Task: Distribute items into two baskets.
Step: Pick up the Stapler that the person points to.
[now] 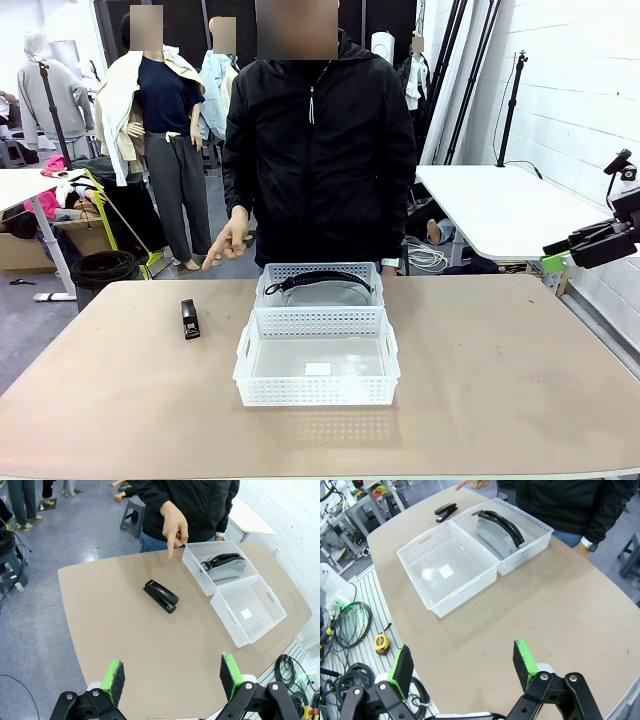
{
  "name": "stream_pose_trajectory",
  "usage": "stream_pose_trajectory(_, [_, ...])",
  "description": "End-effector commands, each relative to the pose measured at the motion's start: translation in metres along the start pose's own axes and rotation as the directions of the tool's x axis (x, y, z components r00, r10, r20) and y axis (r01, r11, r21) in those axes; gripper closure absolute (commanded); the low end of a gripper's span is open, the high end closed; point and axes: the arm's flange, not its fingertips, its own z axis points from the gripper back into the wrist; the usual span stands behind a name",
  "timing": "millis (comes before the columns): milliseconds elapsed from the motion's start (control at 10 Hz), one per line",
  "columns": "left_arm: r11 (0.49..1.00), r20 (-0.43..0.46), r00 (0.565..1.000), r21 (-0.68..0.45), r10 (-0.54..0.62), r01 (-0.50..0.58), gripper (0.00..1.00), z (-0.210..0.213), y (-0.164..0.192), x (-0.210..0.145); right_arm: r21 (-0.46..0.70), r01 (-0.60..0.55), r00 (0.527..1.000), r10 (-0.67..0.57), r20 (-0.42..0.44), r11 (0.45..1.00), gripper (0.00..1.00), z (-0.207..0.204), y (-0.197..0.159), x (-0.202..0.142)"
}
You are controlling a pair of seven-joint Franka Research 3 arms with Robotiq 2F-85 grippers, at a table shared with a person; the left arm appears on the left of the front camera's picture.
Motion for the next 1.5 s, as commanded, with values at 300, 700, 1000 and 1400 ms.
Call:
stream_pose_trajectory(300, [1.0, -0.119, 0.993, 0.029, -0.003, 0.006, 0.0, -0.036, -0.012, 0.069, 0.005, -0.011, 1.0, 0.011, 0.03, 1.0, 0.0, -0.004, 0.002, -0.004])
stream_pose_trajectory(700, [0.998, -0.284, 0.959, 0.053, -0.014, 0.03, 0.0, -0.095, -0.04, 0.113, 0.005, -0.011, 1.0, 0.011, 0.03, 1.0, 0.0, -0.004, 0.002, -0.004])
stream_pose_trajectory(1000, [0.996, -0.405, 0.914, 0.09, 0.022, 0.016, 0.0, -0.146, -0.062, 0.135, 0.005, -0.011, 1.0, 0.011, 0.03, 1.0, 0.0, -0.004, 0.002, -0.004])
stream_pose_trajectory(1400, [0.987, -0.568, 0.819, 0.162, 0.082, 0.013, 0.0, -0.217, -0.083, 0.157, 0.005, -0.011, 1.0, 0.011, 0.03, 1.0, 0.0, -0.004, 0.002, -0.004])
